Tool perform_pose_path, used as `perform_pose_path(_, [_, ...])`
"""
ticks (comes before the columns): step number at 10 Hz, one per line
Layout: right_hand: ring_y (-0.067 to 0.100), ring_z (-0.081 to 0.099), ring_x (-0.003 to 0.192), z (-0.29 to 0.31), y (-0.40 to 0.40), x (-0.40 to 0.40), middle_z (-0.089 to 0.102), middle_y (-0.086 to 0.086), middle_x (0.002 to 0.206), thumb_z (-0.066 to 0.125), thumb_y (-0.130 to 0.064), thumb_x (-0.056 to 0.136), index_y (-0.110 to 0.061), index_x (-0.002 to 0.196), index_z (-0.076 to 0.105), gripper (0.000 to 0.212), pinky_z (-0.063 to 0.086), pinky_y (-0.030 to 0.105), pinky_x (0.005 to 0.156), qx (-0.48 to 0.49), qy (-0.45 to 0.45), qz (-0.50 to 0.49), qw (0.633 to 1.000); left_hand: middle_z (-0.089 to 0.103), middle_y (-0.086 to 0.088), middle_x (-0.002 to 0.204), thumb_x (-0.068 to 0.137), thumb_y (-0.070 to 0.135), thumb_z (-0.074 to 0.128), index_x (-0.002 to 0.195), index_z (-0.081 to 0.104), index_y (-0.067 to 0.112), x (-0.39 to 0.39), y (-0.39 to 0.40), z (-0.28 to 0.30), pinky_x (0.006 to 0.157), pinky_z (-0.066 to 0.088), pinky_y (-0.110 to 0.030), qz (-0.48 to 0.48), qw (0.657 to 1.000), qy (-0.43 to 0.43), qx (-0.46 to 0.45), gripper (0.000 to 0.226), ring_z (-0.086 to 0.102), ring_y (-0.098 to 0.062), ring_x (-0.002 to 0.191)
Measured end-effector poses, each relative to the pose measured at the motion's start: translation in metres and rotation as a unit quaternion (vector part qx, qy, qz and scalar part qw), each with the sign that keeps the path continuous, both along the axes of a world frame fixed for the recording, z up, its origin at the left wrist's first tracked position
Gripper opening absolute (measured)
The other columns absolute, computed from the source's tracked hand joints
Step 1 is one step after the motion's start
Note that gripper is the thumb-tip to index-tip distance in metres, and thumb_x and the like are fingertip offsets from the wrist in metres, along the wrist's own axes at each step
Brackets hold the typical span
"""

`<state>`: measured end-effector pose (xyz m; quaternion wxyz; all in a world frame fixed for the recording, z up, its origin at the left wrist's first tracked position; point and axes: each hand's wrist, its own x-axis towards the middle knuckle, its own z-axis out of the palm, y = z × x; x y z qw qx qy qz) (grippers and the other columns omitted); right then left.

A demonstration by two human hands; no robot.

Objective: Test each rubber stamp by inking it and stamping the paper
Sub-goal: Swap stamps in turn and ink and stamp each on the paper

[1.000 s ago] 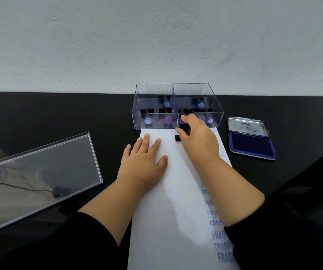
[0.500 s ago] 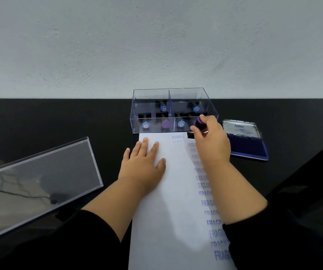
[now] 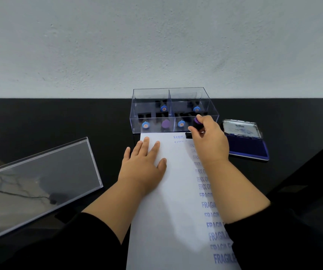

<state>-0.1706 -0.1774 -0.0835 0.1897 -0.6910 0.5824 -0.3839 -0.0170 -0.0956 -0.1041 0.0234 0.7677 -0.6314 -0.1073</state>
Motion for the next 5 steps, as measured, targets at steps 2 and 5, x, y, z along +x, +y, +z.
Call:
perform_pose_path(2, [0.016, 0.058, 0.092, 0.0029, -0.0011, 0.0046, 0.058, -0.001, 0.117, 0.056, -0.031, 0.092, -0.020, 0.122, 0.054, 0.032, 0.042, 0.027, 0.074, -0.007, 0.025, 0.020, 0.999, -0.014, 0.005, 0.159, 0.099, 0.051, 0.016, 0.151, -0.003, 0.035, -0.0001, -0.0005, 0.0002, 0.116, -0.011, -0.038, 0.006, 1.000, 0.000, -0.001, 0.058, -0.012, -0.012, 0.146])
perform_pose_path(5, [0.018, 0.057, 0.095, 0.0045, 0.0010, 0.0056, 0.059, 0.000, 0.117, 0.056, -0.030, 0.092, -0.018, 0.123, 0.055, 0.032, 0.044, 0.032, 0.079, -0.011, 0.031, 0.034, 0.999, -0.013, 0.005, 0.159, 0.099, 0.051, 0.017, 0.151, -0.002, 0.035, 0.0004, 0.0003, -0.0002, 0.117, -0.011, -0.038, 0.008, 1.000, 0.003, -0.005, 0.058, -0.011, -0.012, 0.146])
